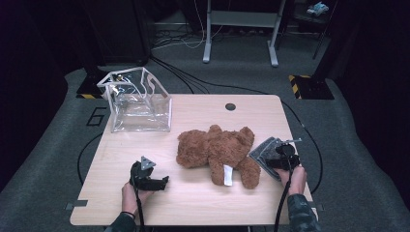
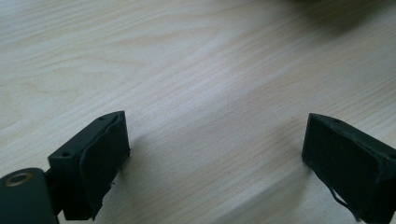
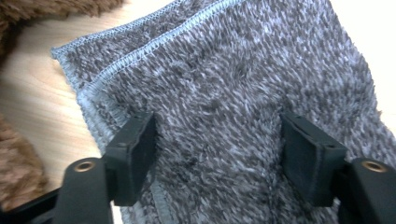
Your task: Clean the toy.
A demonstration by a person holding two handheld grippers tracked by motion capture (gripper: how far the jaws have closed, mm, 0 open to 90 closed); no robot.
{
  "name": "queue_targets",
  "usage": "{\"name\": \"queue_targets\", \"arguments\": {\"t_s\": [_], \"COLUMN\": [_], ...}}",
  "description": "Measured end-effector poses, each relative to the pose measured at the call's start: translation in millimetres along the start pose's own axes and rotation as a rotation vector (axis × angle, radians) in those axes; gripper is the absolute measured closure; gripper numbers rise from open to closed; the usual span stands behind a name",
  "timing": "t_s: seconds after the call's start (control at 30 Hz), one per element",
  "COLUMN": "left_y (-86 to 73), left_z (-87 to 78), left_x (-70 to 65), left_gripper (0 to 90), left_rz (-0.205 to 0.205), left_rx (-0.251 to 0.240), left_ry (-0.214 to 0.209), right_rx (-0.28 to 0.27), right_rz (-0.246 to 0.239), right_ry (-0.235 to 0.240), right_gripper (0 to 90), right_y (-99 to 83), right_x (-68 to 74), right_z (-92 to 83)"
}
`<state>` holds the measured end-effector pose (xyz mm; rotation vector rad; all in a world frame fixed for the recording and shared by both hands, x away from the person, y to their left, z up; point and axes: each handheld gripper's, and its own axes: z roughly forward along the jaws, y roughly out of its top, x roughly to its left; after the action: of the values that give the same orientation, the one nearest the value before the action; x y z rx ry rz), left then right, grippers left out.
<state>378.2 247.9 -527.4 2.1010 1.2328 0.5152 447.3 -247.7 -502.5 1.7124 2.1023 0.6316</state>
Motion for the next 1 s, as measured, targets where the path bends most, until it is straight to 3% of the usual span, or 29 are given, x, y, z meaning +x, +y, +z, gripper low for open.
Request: {"name": "queue_targets", "arguments": {"t_s": [0.13, 0.27, 0.33, 0.37, 0.5, 0.8, 0.87, 1.0], "left_y": [-2.4, -2.4, -1.8, -1.7, -0.5, 0.2, 0.2, 0.6], "left_z": [2.7, 2.9, 3.1, 4.1, 3.9, 5.6, 5.6, 4.9], "left_x": [-1.8, -2.1, -1.8, -3.0, -2.7, -4.8, -4.7, -3.8], "left_gripper": [3.8, 3.8, 2.4, 0.0, 0.0, 0.0, 0.0, 0.0], "left_rz": [-0.014, -0.013, 0.010, -0.002, 0.011, -0.011, -0.009, 0.004], "left_rx": [-0.039, -0.041, -0.022, -0.029, -0.012, -0.026, -0.025, -0.014], "left_ry": [0.003, 0.009, -0.006, -0.007, -0.010, 0.000, 0.001, 0.001], "right_rx": [-0.009, -0.008, -0.019, -0.015, -0.039, -0.048, -0.039, -0.048], "right_rz": [-0.009, 0.009, 0.008, 0.034, 0.035, 0.025, 0.054, 0.049], "right_ry": [0.011, 0.018, 0.016, 0.016, 0.018, 0.028, 0.036, 0.039], "right_gripper": [43.5, 55.3, 60.7, 63.9, 72.3, 77.4, 77.5, 77.7], "right_y": [-1.2, -1.7, -2.1, -2.7, -4.3, -4.2, -2.6, 1.4], "right_x": [1.4, 0.6, -2.0, -1.5, -4.5, -6.9, -6.9, -8.2], "right_z": [-1.9, -4.0, -3.9, -4.9, -4.6, -5.5, -7.2, -10.8]}}
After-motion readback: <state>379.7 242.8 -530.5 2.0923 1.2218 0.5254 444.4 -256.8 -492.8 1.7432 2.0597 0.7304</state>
